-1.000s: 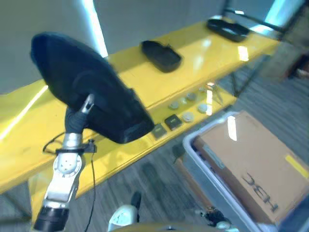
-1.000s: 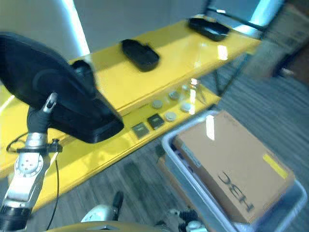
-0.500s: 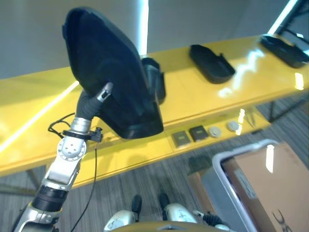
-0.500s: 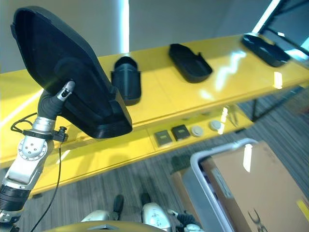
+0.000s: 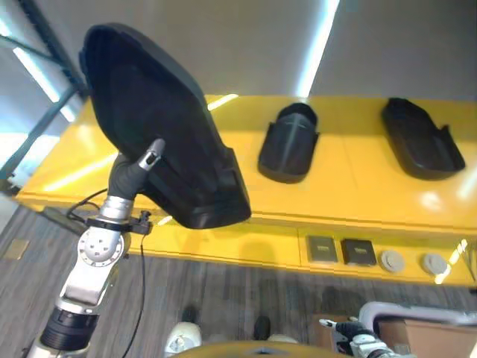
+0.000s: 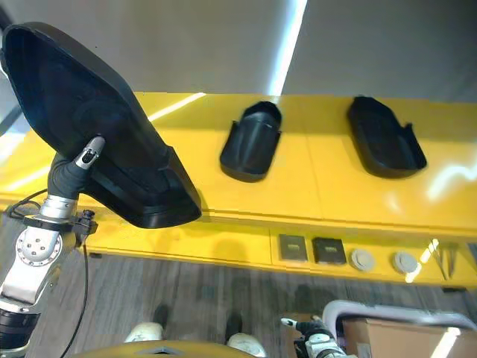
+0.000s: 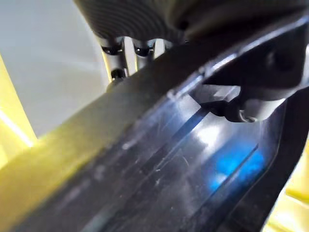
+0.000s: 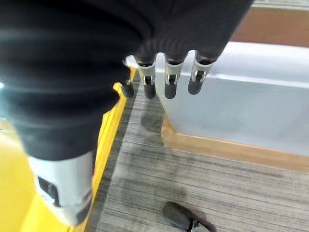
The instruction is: Move parts from the plastic box to the shelf.
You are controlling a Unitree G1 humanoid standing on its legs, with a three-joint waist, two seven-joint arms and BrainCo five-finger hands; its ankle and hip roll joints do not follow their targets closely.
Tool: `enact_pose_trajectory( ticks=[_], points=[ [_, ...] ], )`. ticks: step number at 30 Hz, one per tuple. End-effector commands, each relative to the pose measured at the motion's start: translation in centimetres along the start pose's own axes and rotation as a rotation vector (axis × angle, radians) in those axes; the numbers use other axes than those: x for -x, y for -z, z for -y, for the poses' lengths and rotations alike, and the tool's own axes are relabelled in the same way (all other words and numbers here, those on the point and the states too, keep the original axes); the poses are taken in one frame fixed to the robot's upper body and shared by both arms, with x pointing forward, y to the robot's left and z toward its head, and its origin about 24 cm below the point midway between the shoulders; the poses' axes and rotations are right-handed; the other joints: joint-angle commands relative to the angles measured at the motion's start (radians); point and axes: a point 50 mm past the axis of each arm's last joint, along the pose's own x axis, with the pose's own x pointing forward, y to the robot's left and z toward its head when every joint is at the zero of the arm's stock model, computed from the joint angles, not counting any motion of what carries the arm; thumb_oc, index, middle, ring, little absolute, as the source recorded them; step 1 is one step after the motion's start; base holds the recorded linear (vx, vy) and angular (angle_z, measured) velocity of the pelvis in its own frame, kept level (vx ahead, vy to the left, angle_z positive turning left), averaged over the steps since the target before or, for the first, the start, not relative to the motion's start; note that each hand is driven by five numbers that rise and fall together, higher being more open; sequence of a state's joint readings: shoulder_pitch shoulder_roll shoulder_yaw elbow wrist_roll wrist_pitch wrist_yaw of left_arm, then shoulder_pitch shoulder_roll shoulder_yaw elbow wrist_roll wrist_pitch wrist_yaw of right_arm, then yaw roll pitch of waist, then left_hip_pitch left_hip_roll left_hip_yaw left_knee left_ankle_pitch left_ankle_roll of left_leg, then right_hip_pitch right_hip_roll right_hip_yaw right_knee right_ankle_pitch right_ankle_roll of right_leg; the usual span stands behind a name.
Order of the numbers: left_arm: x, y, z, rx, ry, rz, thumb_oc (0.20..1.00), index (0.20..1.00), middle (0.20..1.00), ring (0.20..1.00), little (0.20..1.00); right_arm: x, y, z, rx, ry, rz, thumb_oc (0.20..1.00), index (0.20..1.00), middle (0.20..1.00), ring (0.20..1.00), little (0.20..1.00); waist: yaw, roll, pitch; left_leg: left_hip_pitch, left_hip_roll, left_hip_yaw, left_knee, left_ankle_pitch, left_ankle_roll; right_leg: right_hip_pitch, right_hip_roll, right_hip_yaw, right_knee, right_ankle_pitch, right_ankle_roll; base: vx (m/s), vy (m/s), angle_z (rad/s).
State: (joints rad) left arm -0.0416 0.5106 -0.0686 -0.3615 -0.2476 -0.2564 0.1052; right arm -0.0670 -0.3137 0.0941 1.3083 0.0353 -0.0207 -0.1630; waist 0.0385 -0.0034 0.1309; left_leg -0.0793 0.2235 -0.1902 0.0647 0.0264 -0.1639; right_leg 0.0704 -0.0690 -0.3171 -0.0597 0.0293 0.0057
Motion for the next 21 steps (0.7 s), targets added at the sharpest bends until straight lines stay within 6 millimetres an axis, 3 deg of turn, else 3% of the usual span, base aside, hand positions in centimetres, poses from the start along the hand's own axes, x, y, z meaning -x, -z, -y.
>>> enact_pose_trajectory(
  ticks=[1,2,4,6,7,8,9,13,14,15,16,17,18,19,20,21],
  points=[
    [-0.9,-3.7,-2.5,-0.037,-0.110,0.208,0.200,0.200,0.200,0.200,0.200,0.3,0.8,-1.7,-0.053,-0.028,-0.034,1.000,1.000,1.000,1.000,1.000,0.001,0.003,-0.042,-0.065,0.066,-0.024,-0.116,0.148,0.000,-0.045,-0.121,0.079,0.116,-0.121,0.127,0.10,0.457,0.49],
    [-0.9,-3.7,-3.0,-0.058,-0.127,0.204,0.200,0.200,0.200,0.200,0.200,0.4,0.8,-2.0,-0.048,-0.041,-0.032,1.000,1.000,1.000,1.000,1.000,0.005,0.009,-0.046,-0.054,0.077,-0.050,-0.127,0.166,-0.015,-0.046,-0.127,0.094,0.127,-0.125,0.133,0.09,0.383,0.11],
    [-0.8,-3.7,-3.9,-0.113,-0.149,0.194,0.200,0.200,0.200,0.200,0.200,0.4,0.8,-2.1,-0.045,-0.054,-0.033,1.000,1.000,1.000,1.000,1.000,0.016,0.025,-0.056,-0.018,0.077,-0.114,-0.099,0.153,-0.040,-0.040,-0.147,0.122,0.135,-0.118,0.143,0.07,0.490,-0.23],
    [-1.1,-4.1,-4.1,-0.171,-0.127,0.204,0.200,0.200,0.200,0.200,0.200,0.5,1.9,-2.1,-0.053,-0.060,-0.064,1.000,1.000,1.000,1.000,1.000,0.012,0.032,-0.073,-0.001,0.069,-0.115,-0.087,0.122,-0.052,-0.021,-0.178,0.117,0.145,-0.112,0.159,0.07,0.443,-0.66],
    [-1.4,-4.2,-4.1,-0.180,-0.108,0.205,0.200,0.200,0.200,0.200,0.200,0.6,2.2,-2.2,-0.056,-0.066,-0.076,1.000,1.000,1.000,1.000,1.000,0.007,0.026,-0.080,0.001,0.060,-0.098,-0.076,0.075,-0.051,-0.017,-0.193,0.112,0.151,-0.111,0.164,-0.02,0.378,0.08],
    [-1.9,-4.0,-3.9,-0.209,-0.060,0.193,0.200,0.200,0.200,0.200,0.200,0.8,2.7,-2.6,-0.054,-0.070,-0.093,1.000,1.000,1.000,1.000,1.000,0.000,0.016,-0.089,0.002,0.021,-0.084,-0.028,-0.004,-0.037,0.002,-0.235,0.102,0.142,-0.084,0.184,-0.02,0.383,0.41],
    [-1.9,-4.0,-3.9,-0.209,-0.058,0.194,0.200,0.200,0.200,0.200,0.200,0.8,2.8,-2.7,-0.055,-0.070,-0.094,1.000,1.000,1.000,1.000,1.000,0.000,0.013,-0.088,-0.001,0.016,-0.084,-0.020,-0.009,-0.035,0.005,-0.239,0.101,0.139,-0.082,0.186,-0.03,0.407,0.40],
    [-2.3,-4.2,-4.0,-0.216,-0.030,0.194,0.200,0.200,0.200,0.200,0.200,1.0,2.8,-3.6,-0.037,-0.056,-0.100,1.000,1.000,1.000,1.000,1.000,-0.023,-0.008,-0.091,-0.005,-0.096,-0.042,0.063,-0.118,0.024,-0.001,-0.340,0.135,0.095,0.073,0.230,-0.06,0.377,0.08],
    [-2.1,-3.9,-4.2,-0.209,-0.050,0.183,0.200,0.200,0.200,0.200,0.200,0.8,1.9,-3.4,-0.006,-0.033,-0.070,1.000,1.000,1.000,1.000,1.000,-0.027,-0.011,-0.086,-0.002,-0.114,-0.014,0.073,-0.132,0.033,-0.030,-0.365,0.152,0.090,0.146,0.238,-0.14,0.355,-0.11],
    [-1.9,-3.7,-4.4,-0.206,-0.068,0.171,0.200,0.200,0.200,0.200,0.200,0.8,1.2,-3.3,0.004,-0.021,-0.044,1.000,1.000,1.000,1.000,1.000,-0.023,-0.008,-0.081,-0.001,-0.114,0.015,0.085,-0.140,0.036,-0.059,-0.373,0.143,0.089,0.161,0.238,-0.29,0.452,-0.15],
    [-1.5,-3.4,-4.9,-0.221,-0.087,0.150,0.200,0.200,0.200,0.200,0.200,0.8,-0.3,-3.9,-0.006,-0.029,0.019,1.000,1.000,1.000,1.000,1.000,-0.020,0.013,-0.054,0.001,-0.118,0.069,0.102,-0.144,0.052,-0.093,-0.305,0.125,0.145,0.069,0.207,-0.25,0.352,-0.72],
    [-1.5,-3.4,-4.9,-0.222,-0.088,0.150,0.200,0.200,0.200,0.200,0.200,0.8,-0.3,-3.9,-0.005,-0.029,0.020,1.000,1.000,1.000,1.000,1.000,-0.020,0.011,-0.055,-0.001,-0.119,0.070,0.100,-0.140,0.052,-0.098,-0.307,0.127,0.147,0.070,0.206,-0.24,0.464,-1.37],
    [-1.7,-3.1,-4.5,-0.190,-0.058,0.138,0.200,0.200,0.200,0.200,0.200,1.0,-0.2,-4.5,0.035,-0.056,0.041,1.000,1.000,1.000,1.000,1.000,-0.044,0.012,-0.047,0.001,-0.151,0.061,0.077,-0.114,0.084,-0.127,-0.144,0.253,0.240,-0.052,0.176,-0.06,0.218,-1.36],
    [-1.7,-3.1,-4.5,-0.191,-0.058,0.139,0.200,0.200,0.200,0.200,0.200,1.0,-0.2,-4.5,0.034,-0.056,0.042,1.000,1.000,1.000,1.000,1.000,-0.042,0.012,-0.050,-0.002,-0.151,0.063,0.074,-0.111,0.083,-0.134,-0.144,0.256,0.243,-0.051,0.175,-0.07,0.285,-0.69],
    [-1.9,-3.0,-4.5,-0.194,-0.053,0.135,0.200,0.200,0.200,0.200,0.200,1.1,0.0,-4.8,0.060,-0.070,0.049,1.000,1.000,1.000,1.000,1.000,-0.049,0.012,-0.053,-0.006,-0.162,0.054,0.064,-0.098,0.093,-0.157,-0.082,0.279,0.302,-0.096,0.153,-0.03,0.090,0.06],
    [-2.1,-2.9,-4.3,-0.195,-0.053,0.134,0.200,0.200,0.200,0.200,0.200,1.2,0.9,-5.0,0.073,-0.082,0.026,1.000,1.000,1.000,1.000,1.000,-0.052,0.007,-0.056,-0.012,-0.173,0.049,0.064,-0.095,0.096,-0.148,-0.052,0.269,0.299,-0.125,0.125,-0.03,0.031,0.23]
  ],
)
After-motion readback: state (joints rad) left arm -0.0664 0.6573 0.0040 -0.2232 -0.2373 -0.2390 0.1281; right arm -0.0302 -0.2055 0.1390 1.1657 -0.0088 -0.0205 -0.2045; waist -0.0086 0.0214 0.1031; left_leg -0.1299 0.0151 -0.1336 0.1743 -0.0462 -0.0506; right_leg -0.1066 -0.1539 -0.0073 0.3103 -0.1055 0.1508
